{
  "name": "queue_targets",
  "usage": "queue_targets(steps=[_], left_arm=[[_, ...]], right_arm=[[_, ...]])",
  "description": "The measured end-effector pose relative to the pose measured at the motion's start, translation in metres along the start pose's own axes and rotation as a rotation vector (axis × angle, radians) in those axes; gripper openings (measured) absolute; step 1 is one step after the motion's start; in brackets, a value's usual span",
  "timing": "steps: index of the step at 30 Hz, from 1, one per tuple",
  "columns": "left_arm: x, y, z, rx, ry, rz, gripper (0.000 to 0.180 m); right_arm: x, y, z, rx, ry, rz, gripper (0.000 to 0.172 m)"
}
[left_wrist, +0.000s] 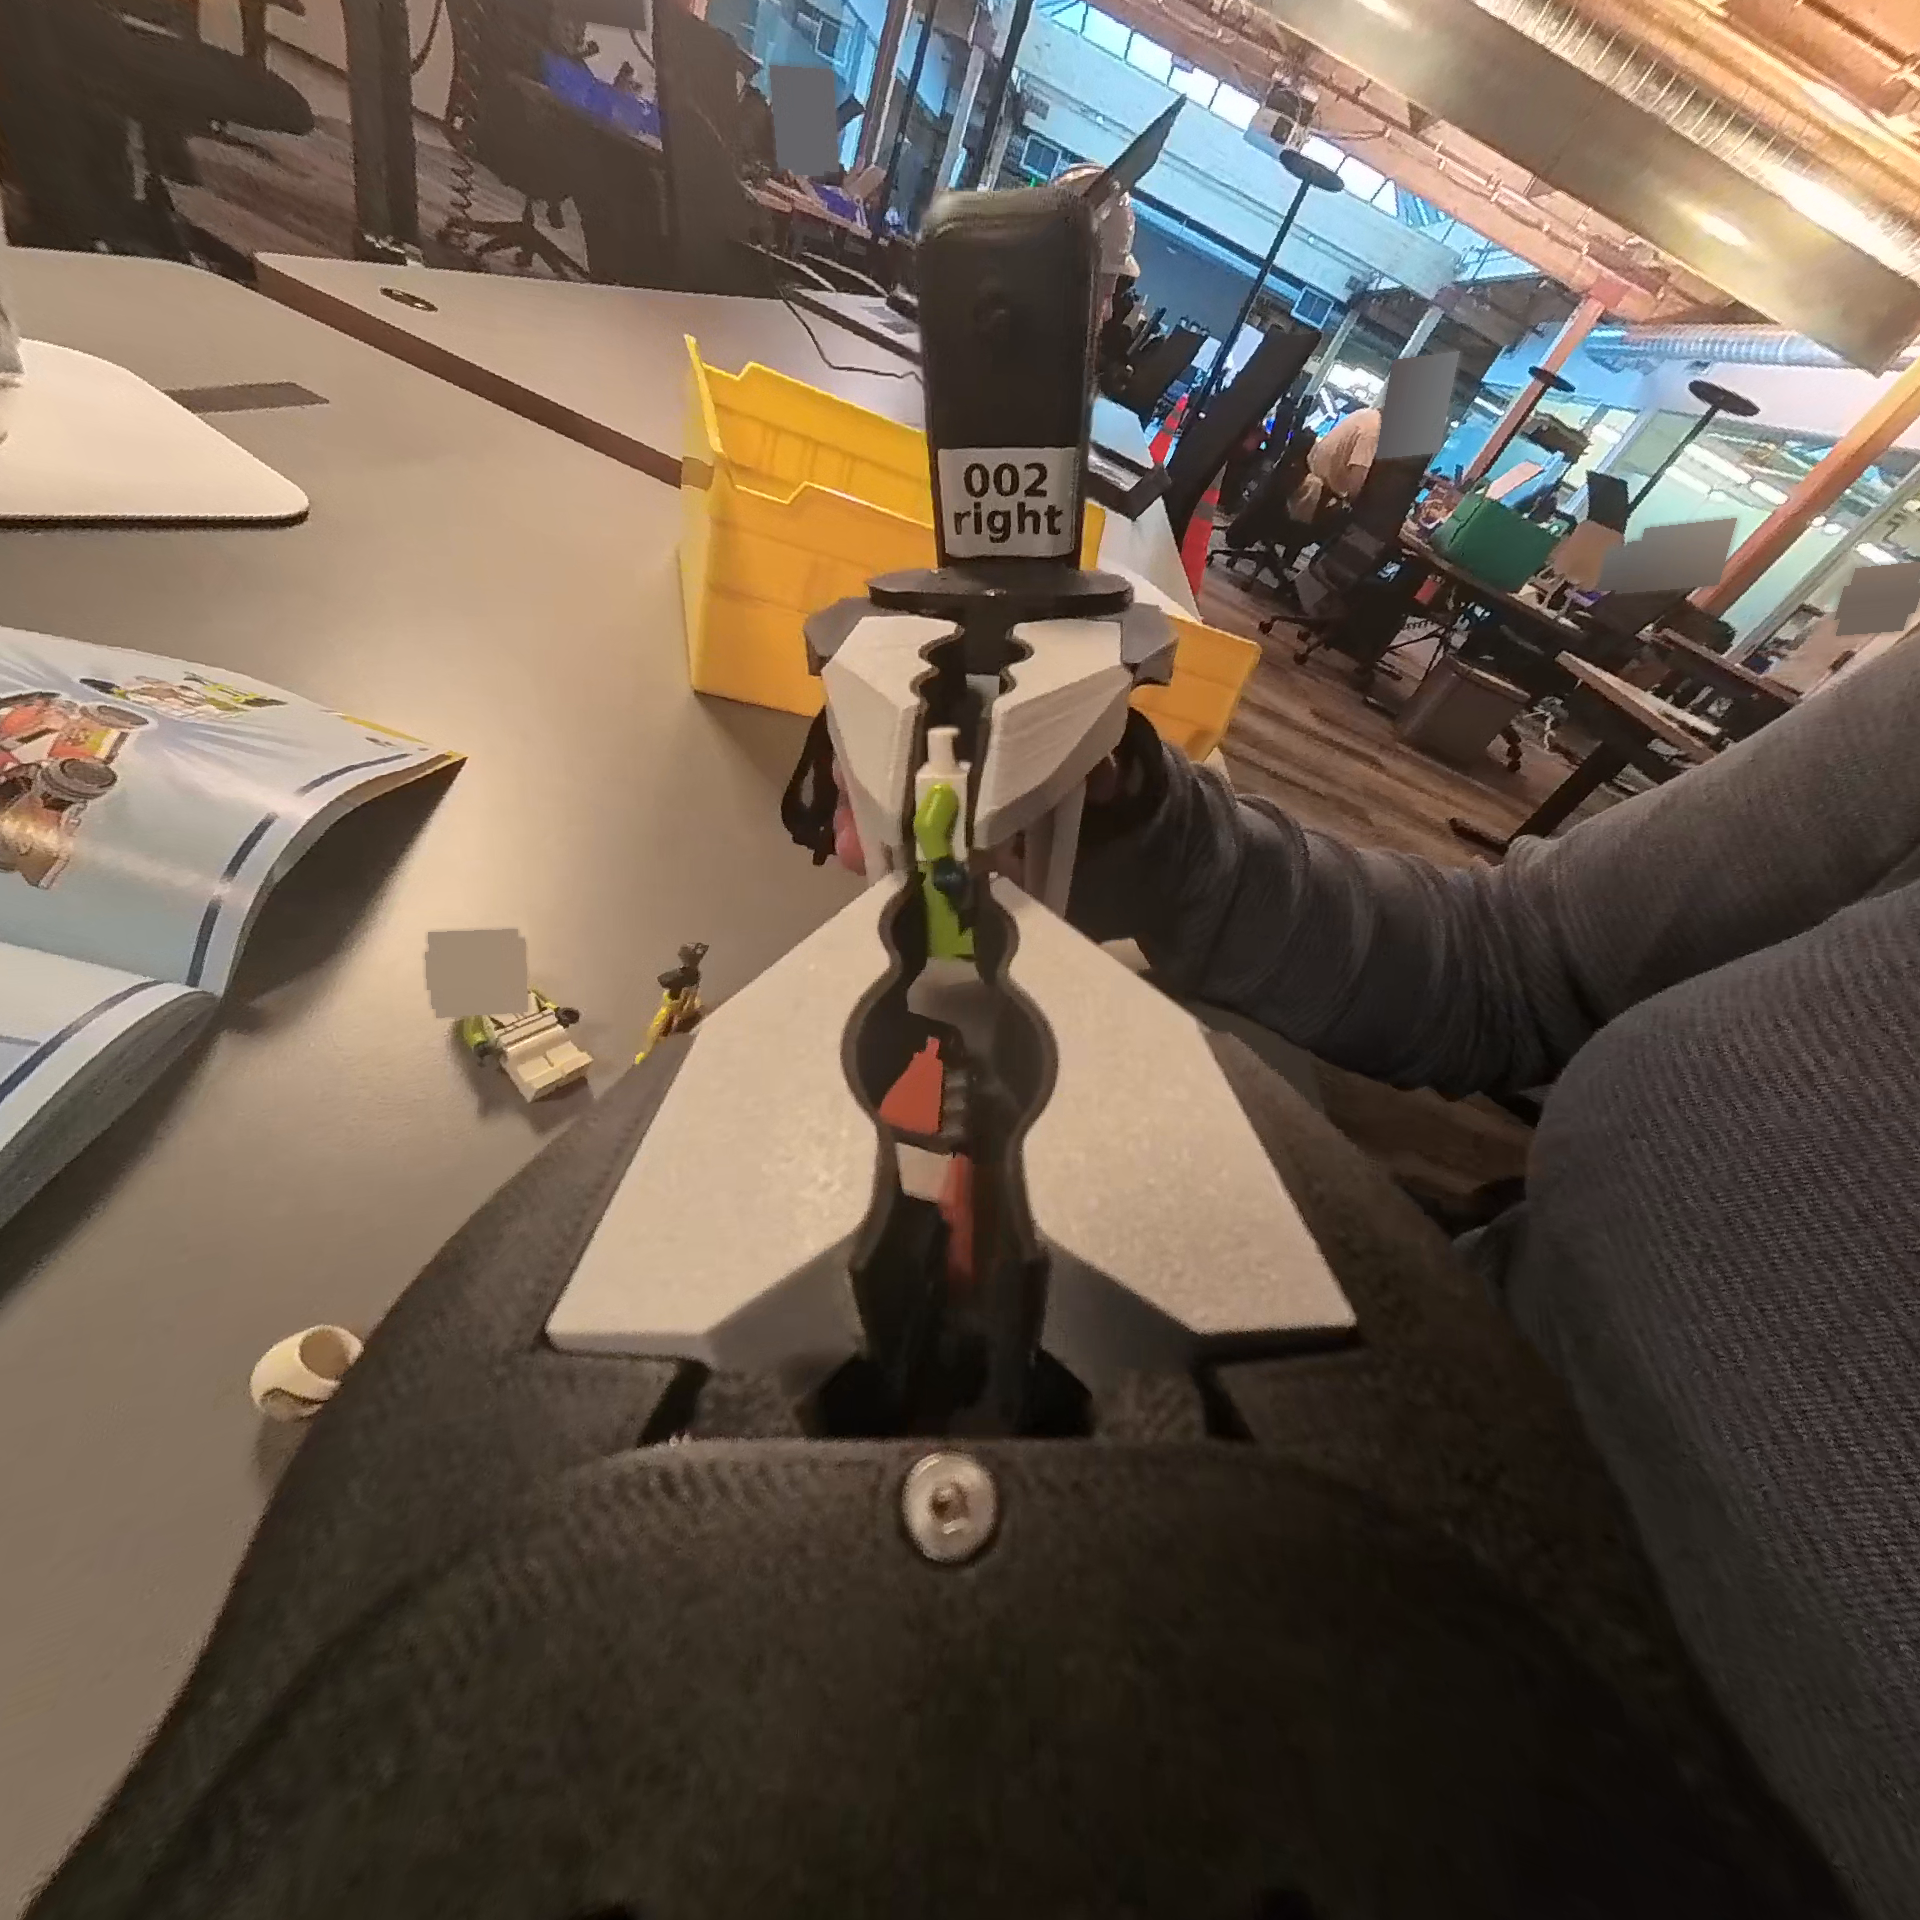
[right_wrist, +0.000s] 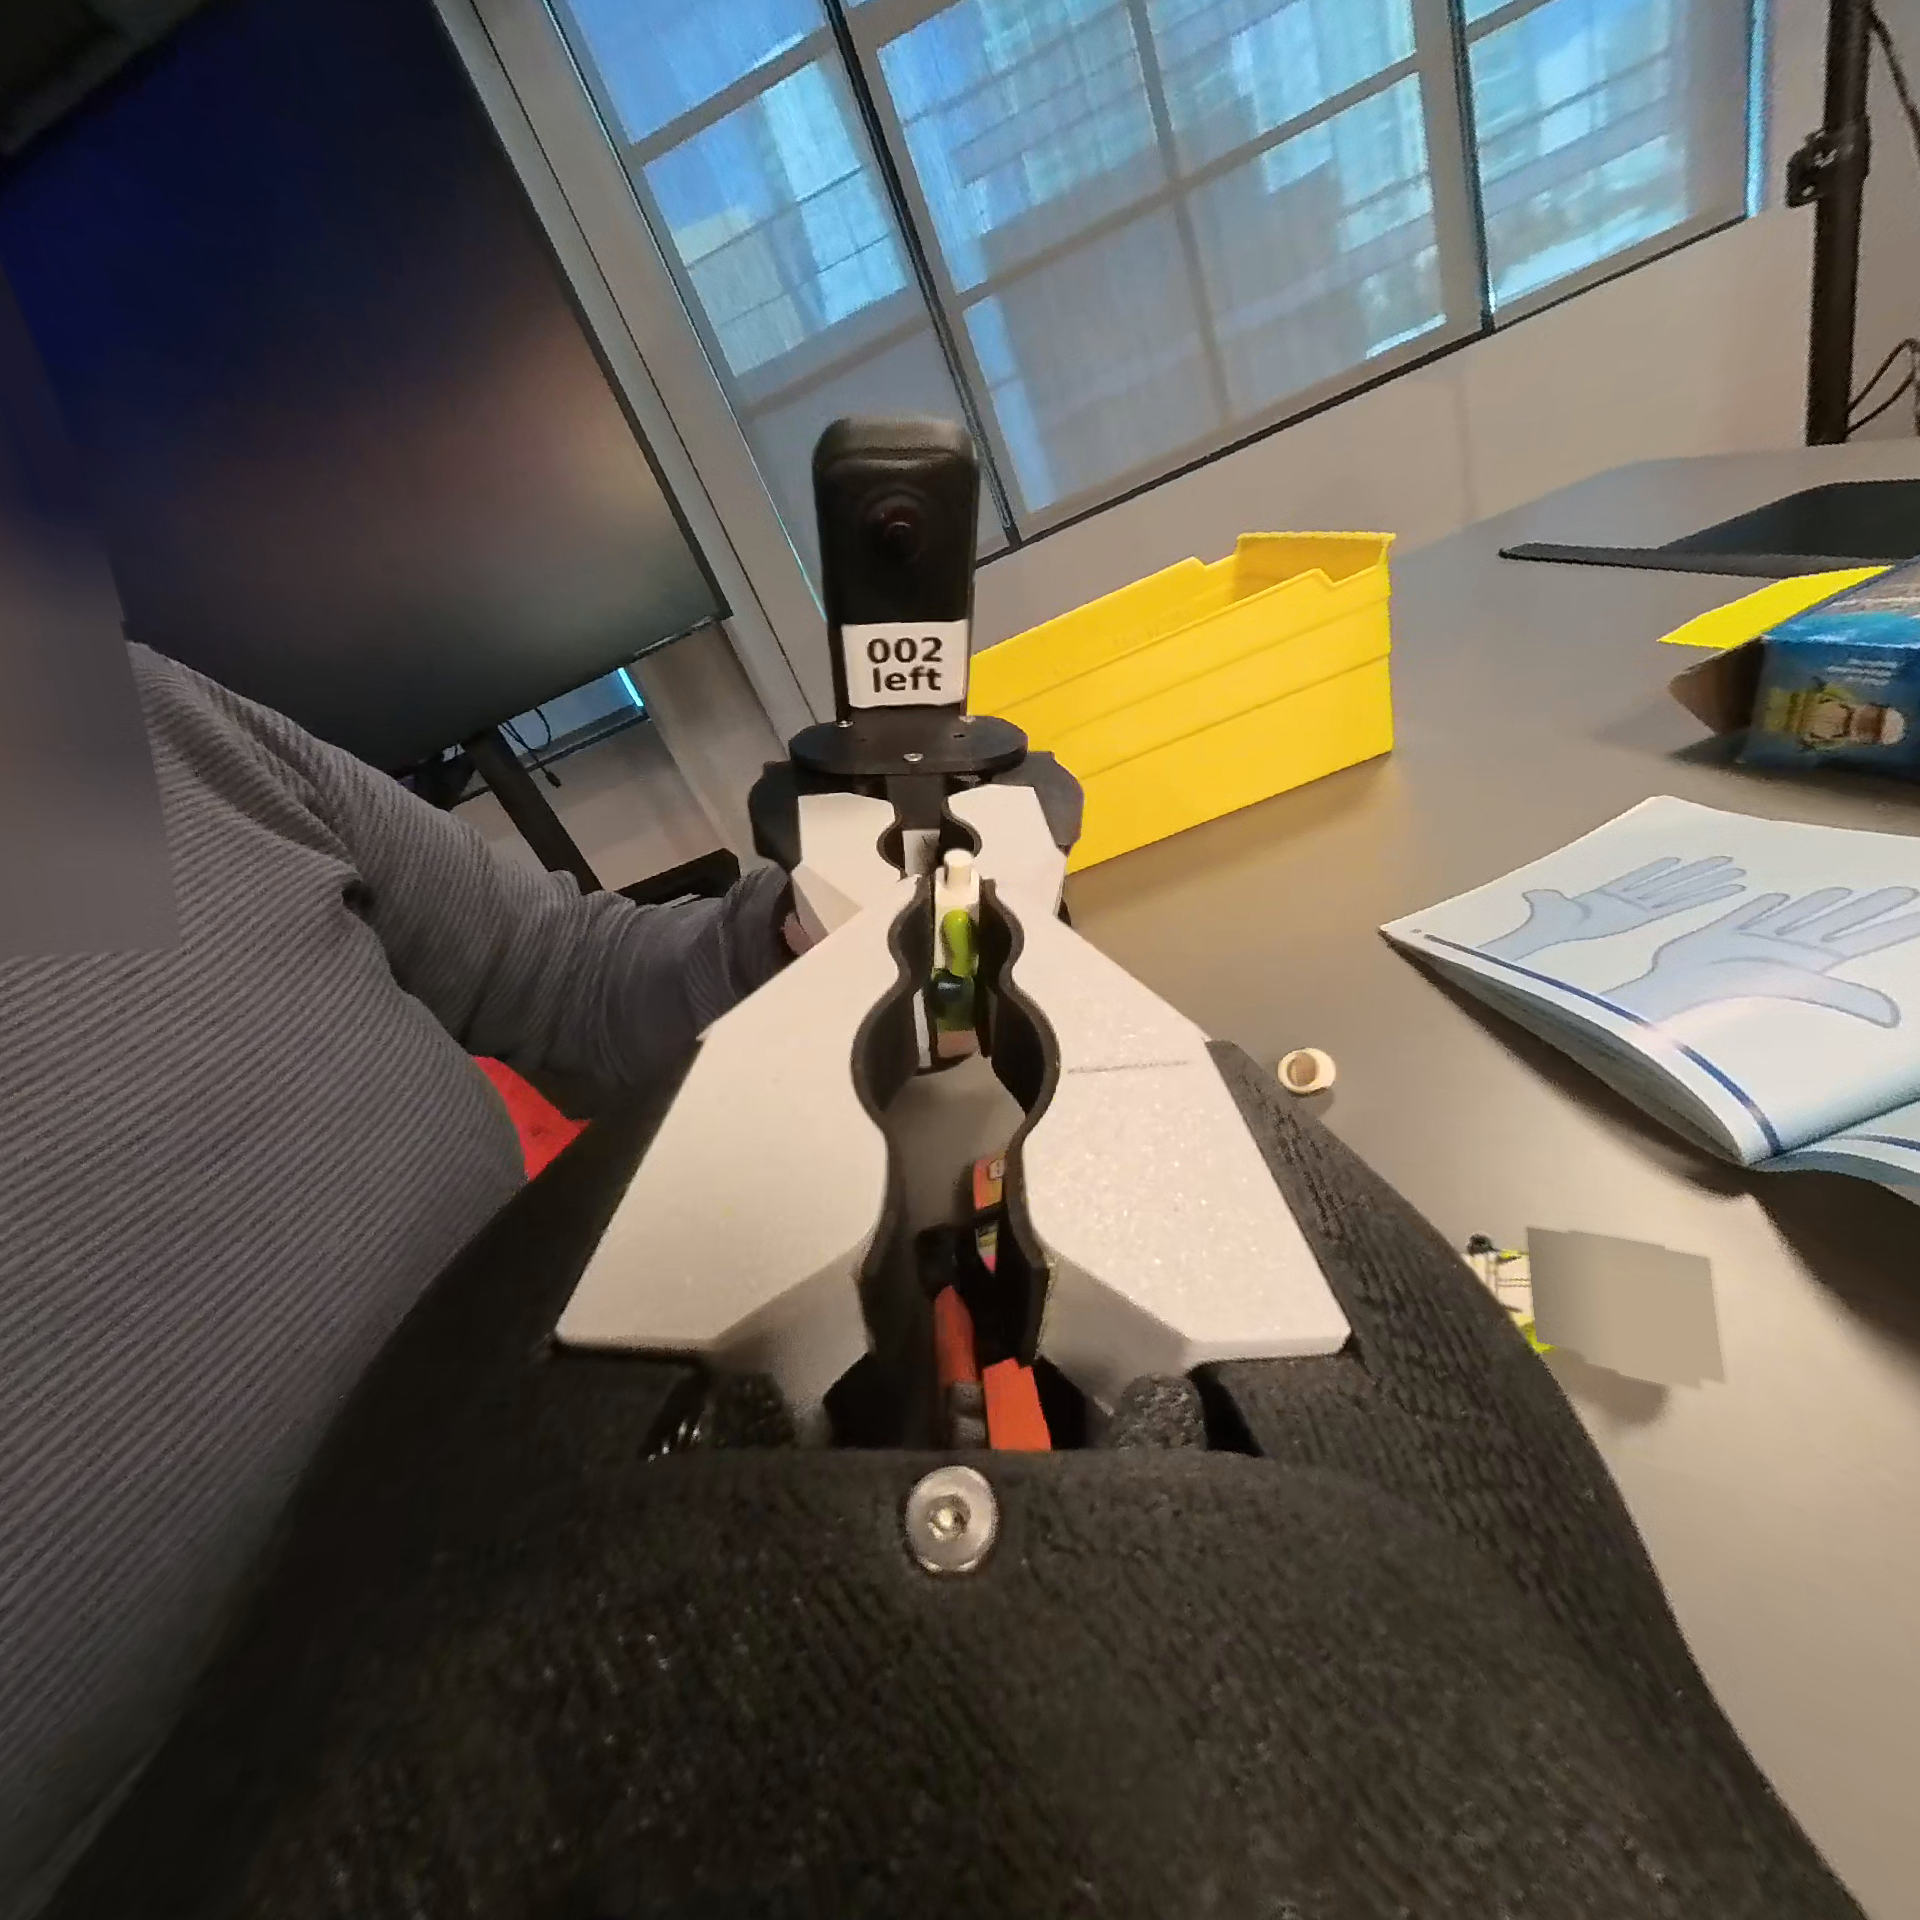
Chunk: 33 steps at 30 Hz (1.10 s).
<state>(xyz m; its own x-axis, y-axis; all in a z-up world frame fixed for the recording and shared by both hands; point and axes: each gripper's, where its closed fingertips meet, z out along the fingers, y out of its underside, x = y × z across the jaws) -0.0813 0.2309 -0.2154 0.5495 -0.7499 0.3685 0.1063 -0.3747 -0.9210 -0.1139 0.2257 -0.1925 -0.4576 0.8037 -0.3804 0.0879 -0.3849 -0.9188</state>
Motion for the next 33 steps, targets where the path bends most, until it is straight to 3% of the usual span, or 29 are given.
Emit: queue_targets(steps=[14,20,23,26,29,33], left_arm=[[-0.009,0.002,0.001,0.037,0.000,0.022,0.008],[-0.032,-0.022,-0.031,0.095,-0.205,0.096,0.048],[-0.001,-0.033,-0.068,0.124,-0.269,0.106,0.052],[0.036,-0.001,-0.110,-0.035,-0.432,0.201,0.054],[0.069,0.058,-0.151,-0.235,-0.581,0.274,0.041],[0.107,0.132,-0.174,-0.361,-0.603,0.187,0.034]], right_arm=[[0.009,0.001,-0.001,0.023,0.046,-0.045,0.006],[0.020,-0.012,-0.013,0.107,0.152,-0.153,0.007],[0.026,-0.014,-0.019,0.116,0.198,-0.180,0.006],[0.025,-0.018,-0.021,0.145,0.190,-0.164,0.006],[0.025,-0.019,-0.020,0.151,0.184,-0.162,0.007],[0.024,-0.018,-0.019,0.148,0.178,-0.162,0.006]])
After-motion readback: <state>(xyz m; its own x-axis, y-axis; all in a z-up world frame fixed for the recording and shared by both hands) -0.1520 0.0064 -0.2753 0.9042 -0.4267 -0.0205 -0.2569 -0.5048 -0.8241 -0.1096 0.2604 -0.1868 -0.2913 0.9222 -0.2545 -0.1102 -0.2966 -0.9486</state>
